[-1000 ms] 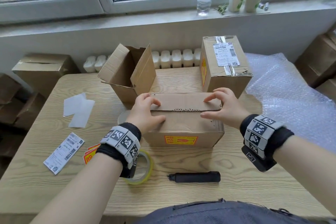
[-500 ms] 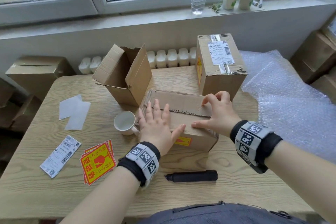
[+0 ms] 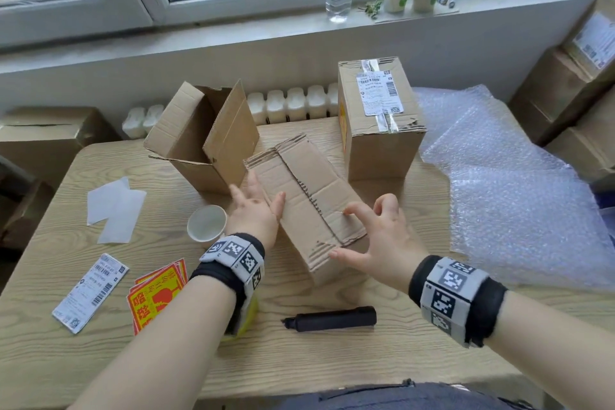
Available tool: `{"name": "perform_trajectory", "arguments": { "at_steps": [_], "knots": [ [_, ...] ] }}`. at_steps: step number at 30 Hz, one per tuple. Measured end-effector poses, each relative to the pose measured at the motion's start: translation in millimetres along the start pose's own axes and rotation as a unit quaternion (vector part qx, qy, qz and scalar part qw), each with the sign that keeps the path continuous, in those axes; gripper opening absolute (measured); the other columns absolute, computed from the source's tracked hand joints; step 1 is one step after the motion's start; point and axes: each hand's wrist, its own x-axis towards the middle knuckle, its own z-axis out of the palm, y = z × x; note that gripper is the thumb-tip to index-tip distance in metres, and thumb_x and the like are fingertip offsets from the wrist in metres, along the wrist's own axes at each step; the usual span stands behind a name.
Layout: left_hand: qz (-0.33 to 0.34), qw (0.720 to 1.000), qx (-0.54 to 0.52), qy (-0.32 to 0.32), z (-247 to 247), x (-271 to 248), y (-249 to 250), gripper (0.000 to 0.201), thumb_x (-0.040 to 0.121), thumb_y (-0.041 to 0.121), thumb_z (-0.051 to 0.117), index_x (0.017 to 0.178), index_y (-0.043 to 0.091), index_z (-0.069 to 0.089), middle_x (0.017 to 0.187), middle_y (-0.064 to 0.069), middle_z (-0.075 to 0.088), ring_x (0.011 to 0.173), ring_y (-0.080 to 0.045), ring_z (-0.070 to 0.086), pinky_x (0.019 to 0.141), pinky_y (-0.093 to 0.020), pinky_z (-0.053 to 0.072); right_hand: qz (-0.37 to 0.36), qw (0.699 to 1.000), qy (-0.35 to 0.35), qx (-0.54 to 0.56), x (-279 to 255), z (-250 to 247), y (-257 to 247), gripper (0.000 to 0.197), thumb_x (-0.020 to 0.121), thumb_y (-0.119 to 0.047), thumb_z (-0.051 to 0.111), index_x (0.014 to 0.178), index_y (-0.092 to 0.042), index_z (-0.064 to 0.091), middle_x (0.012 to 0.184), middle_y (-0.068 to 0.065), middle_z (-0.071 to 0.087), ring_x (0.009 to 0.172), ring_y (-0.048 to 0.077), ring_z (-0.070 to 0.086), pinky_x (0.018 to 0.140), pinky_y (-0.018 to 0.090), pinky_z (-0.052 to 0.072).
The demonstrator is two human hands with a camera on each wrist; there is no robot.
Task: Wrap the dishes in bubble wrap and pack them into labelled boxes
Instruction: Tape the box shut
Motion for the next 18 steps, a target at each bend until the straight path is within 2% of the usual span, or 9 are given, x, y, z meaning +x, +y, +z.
{"name": "perform_trajectory", "arguments": {
  "at_steps": [1, 3, 5, 6, 10, 13, 18],
  "knots": [
    [-0.014, 0.998, -0.065, -0.005, 1.1, -1.3, 2.7, 0.074, 0.097, 0.052, 0.031, 0.151, 0.014, -0.004, 0.154, -0.022, 0.019, 0.136, -0.037, 0.033, 0.113, -0.047, 0.025, -0.013, 1.000, -0.008, 0.001, -3.0, 1.8, -0.4, 0.070, 0.069, -0.069, 0.062, 0.127, -0.040, 0.036, 0.108, -0.003, 0.025, 0.101, 0.014, 0.037, 0.091, 0.030, 0.042],
    [-0.041, 0.989, -0.144, -0.010, 2.4, -4.6, 10.9, 0.066, 0.100, 0.044, 0.030, 0.146, 0.000, 0.015, 0.143, -0.024, 0.040, 0.128, -0.036, 0.042, 0.108, -0.039, 0.029, -0.035, 0.999, -0.025, 0.013, -7.4, 5.1, -1.5, 0.066, 0.072, -0.065, 0.063, 0.127, -0.038, 0.036, 0.107, -0.003, 0.027, 0.095, 0.013, 0.040, 0.086, 0.028, 0.044],
    [-0.064, 0.985, -0.162, -0.018, 1.1, -8.1, 19.6, 0.056, 0.102, 0.040, 0.029, 0.134, -0.006, 0.034, 0.137, -0.026, 0.045, 0.125, -0.036, 0.044, 0.098, -0.034, 0.032, -0.055, 0.998, -0.030, 0.026, -8.8, 7.8, -1.7, 0.061, 0.076, -0.056, 0.066, 0.127, -0.037, 0.037, 0.105, -0.004, 0.028, 0.089, 0.013, 0.041, 0.079, 0.026, 0.042],
    [-0.067, 0.985, -0.160, -0.021, 0.9, -9.6, 22.4, 0.055, 0.102, 0.039, 0.029, 0.132, -0.006, 0.036, 0.136, -0.026, 0.044, 0.125, -0.035, 0.044, 0.096, -0.034, 0.033, -0.062, 0.997, -0.032, 0.030, -8.5, 8.5, -1.1, 0.059, 0.079, -0.050, 0.067, 0.127, -0.036, 0.037, 0.104, -0.003, 0.029, 0.086, 0.013, 0.041, 0.077, 0.025, 0.040],
    [-0.067, 0.992, -0.099, -0.033, 4.5, -12.8, 23.6, 0.055, 0.100, 0.042, 0.033, 0.132, -0.002, 0.030, 0.137, -0.022, 0.045, 0.126, -0.034, 0.043, 0.106, -0.041, 0.031, -0.080, 0.994, -0.050, 0.049, -6.2, 9.2, -0.1, 0.057, 0.083, -0.035, 0.068, 0.131, -0.033, 0.037, 0.108, -0.002, 0.029, 0.080, 0.014, 0.043, 0.076, 0.025, 0.041],
    [-0.066, 0.993, -0.083, -0.043, 7.1, -14.4, 22.1, 0.058, 0.098, 0.045, 0.041, 0.132, 0.000, 0.027, 0.138, -0.020, 0.045, 0.126, -0.034, 0.044, 0.106, -0.042, 0.033, -0.094, 0.992, -0.059, 0.061, -3.1, 9.3, -0.3, 0.058, 0.083, -0.031, 0.068, 0.132, -0.033, 0.037, 0.109, -0.001, 0.028, 0.084, 0.016, 0.045, 0.080, 0.025, 0.042],
    [-0.066, 0.988, -0.137, -0.034, 4.6, -12.5, 15.7, 0.062, 0.096, 0.040, 0.048, 0.140, 0.003, 0.025, 0.141, -0.018, 0.043, 0.130, -0.032, 0.041, 0.109, -0.041, 0.031, -0.119, 0.985, -0.087, 0.089, 2.2, 12.4, 1.8, 0.059, 0.084, -0.021, 0.066, 0.135, -0.031, 0.036, 0.113, 0.000, 0.028, 0.085, 0.017, 0.046, 0.087, 0.027, 0.043]
  ]
}}
